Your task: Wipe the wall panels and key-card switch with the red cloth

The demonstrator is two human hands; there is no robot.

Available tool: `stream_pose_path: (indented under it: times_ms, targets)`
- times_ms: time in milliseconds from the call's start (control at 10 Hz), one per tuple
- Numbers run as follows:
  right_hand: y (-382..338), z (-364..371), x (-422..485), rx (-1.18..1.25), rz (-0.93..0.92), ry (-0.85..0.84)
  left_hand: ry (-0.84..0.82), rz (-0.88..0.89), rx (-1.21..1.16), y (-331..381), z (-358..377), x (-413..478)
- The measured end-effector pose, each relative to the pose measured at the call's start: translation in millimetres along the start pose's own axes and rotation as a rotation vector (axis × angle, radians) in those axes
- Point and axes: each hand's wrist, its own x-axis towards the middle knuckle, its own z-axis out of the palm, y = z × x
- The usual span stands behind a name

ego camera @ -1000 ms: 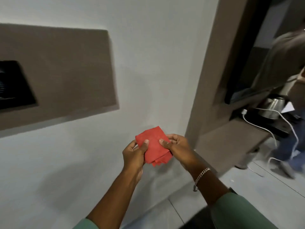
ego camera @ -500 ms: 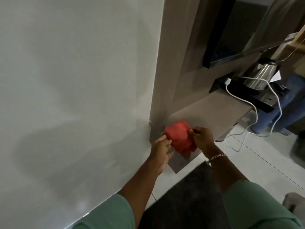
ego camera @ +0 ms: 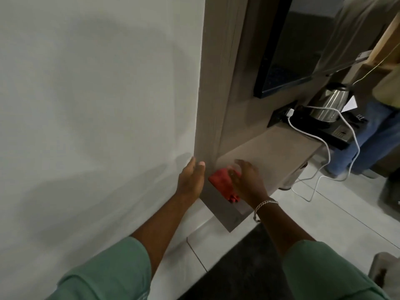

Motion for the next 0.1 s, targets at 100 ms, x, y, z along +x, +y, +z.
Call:
stream_pose_path:
  times_ms: [100]
  targets:
    - [-34.9,-16.5,-12.3,-0.026,-0.156,-0.004,0.033,0.201,0.168,21.8,-24.0,-14.3]
